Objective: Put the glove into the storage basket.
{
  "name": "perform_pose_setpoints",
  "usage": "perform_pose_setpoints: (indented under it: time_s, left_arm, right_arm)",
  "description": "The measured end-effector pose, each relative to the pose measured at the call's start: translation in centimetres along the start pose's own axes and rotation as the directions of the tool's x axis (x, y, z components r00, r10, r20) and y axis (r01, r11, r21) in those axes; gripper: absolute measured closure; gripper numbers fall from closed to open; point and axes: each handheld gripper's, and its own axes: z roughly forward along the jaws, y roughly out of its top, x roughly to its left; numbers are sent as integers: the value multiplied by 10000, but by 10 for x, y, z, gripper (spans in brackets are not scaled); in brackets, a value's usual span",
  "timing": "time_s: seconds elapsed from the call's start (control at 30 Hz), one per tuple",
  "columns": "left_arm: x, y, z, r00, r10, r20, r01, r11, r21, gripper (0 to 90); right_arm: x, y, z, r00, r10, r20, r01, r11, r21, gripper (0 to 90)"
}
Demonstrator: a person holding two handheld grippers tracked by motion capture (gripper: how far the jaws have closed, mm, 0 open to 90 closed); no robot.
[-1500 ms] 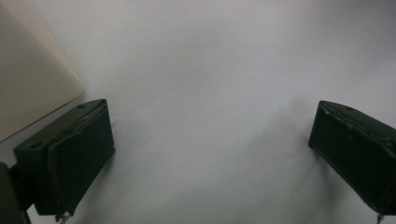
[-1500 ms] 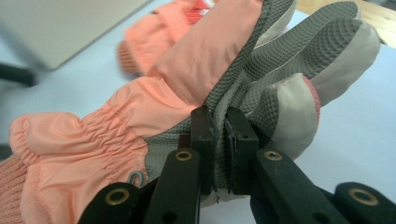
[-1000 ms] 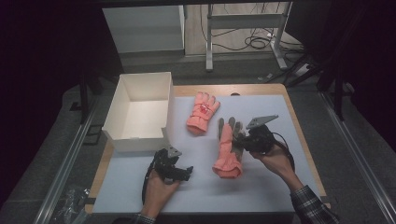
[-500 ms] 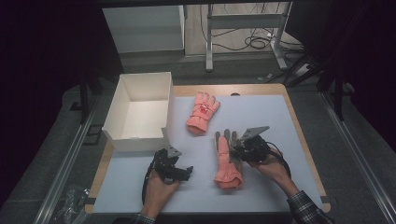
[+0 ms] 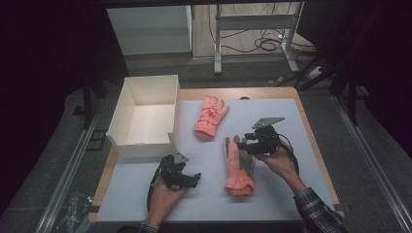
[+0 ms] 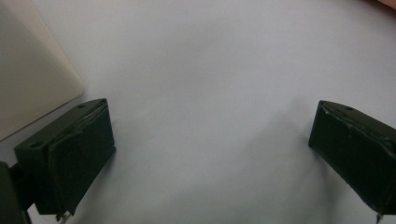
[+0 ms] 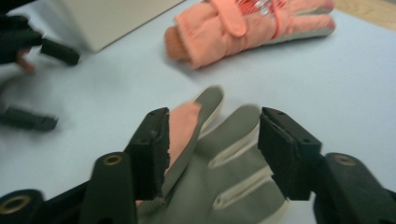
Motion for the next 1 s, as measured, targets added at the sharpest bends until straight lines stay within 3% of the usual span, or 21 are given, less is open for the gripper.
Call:
perform_pose_setpoints:
  time_s: [0.13, 0.37, 1.0]
  left_arm:
    - [-1, 0, 0, 10000, -10, -15, 10, 10000, 5, 1]
    - [-1, 0, 0, 10000, -12, -21, 12, 10000, -17, 1]
    - [-1, 0, 0, 10000, -7, -27, 7, 10000, -6, 1]
  right_arm:
    - [-4, 12, 9, 9996, 72, 257, -69, 9999, -108, 377]
    - [-12, 34, 31, 9989, 391, 271, -385, 9990, -241, 364]
    - [-31, 77, 91, 9970, 522, 567, -537, 9982, 260, 370]
